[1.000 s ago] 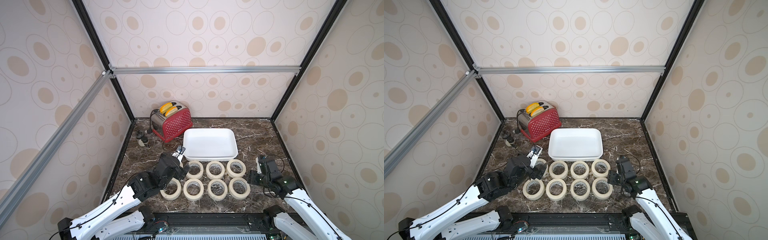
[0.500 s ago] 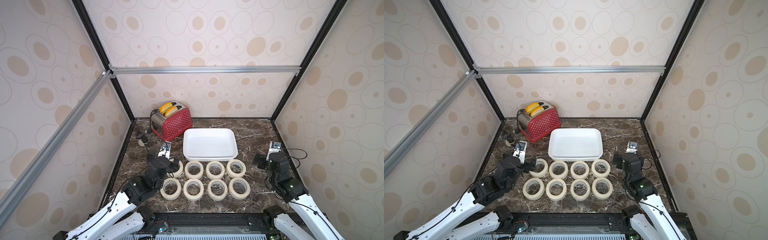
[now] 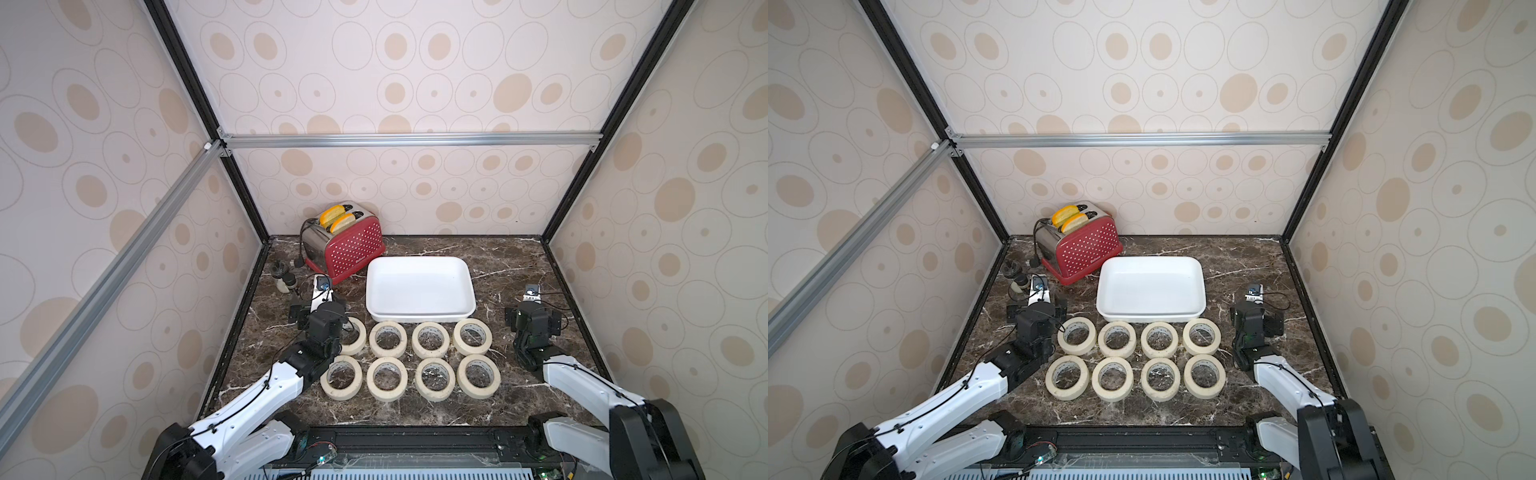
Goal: Take out the art tape in the storage box
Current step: Reset both arms
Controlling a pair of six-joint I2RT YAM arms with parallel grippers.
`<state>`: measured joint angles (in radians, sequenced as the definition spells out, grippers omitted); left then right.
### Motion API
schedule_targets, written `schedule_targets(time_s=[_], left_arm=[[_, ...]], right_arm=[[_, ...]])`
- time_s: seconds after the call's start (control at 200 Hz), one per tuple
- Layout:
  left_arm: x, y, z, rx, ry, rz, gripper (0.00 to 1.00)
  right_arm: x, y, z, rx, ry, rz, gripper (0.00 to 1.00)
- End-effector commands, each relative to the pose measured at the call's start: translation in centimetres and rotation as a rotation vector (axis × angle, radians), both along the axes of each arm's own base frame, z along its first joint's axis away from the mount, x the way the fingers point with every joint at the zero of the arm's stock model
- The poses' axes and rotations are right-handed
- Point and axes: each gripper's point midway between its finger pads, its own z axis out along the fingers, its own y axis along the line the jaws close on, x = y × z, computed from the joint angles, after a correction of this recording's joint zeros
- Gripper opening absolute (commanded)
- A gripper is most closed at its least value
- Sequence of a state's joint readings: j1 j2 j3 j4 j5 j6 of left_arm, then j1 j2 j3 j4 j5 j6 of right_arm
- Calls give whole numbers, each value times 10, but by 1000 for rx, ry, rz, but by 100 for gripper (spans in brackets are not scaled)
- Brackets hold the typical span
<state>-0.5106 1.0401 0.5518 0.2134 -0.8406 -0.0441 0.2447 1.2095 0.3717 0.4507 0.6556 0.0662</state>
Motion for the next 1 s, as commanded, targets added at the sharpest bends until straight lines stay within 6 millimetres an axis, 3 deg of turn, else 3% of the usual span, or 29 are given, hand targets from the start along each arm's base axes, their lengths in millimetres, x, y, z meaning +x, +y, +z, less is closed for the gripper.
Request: schedule_targets(time_s=[0.0,0.225,0.346,0.446,0.486,0.531,0.596,0.691,0.766,0.881,0.997], left_arm=[[17,7,-2,-47,-70,31,99],[38,18,-25,-15,-55,46,99],[43,29,-40,54,-12,74,99],[46,37,-50,88,21,74,99],[47,40,-54,95,22,66,99],[49,45,-59,89,22,56,99],[52,51,-70,54,16,32,99],[53,64,-92,-20,7,32,99],[51,73,-95,-65,-8,40,99],[57,76,-111,-154,3,-29,99],[61,76,-114,-166,22,-42,99]], right_arm=[[19,5,12,-25,-128,46,100],[36,14,-8,-52,-124,131,100],[39,14,-7,-36,-124,146,100],[48,0,-20,91,-85,165,98],[47,-7,-35,133,-42,137,99],[53,-6,-30,111,-101,167,100],[51,-5,-36,143,-20,162,100],[54,-6,-33,120,-62,168,100],[52,-6,-36,129,-37,162,100],[52,-5,-35,132,-30,166,100],[52,-5,-35,127,-31,167,100]])
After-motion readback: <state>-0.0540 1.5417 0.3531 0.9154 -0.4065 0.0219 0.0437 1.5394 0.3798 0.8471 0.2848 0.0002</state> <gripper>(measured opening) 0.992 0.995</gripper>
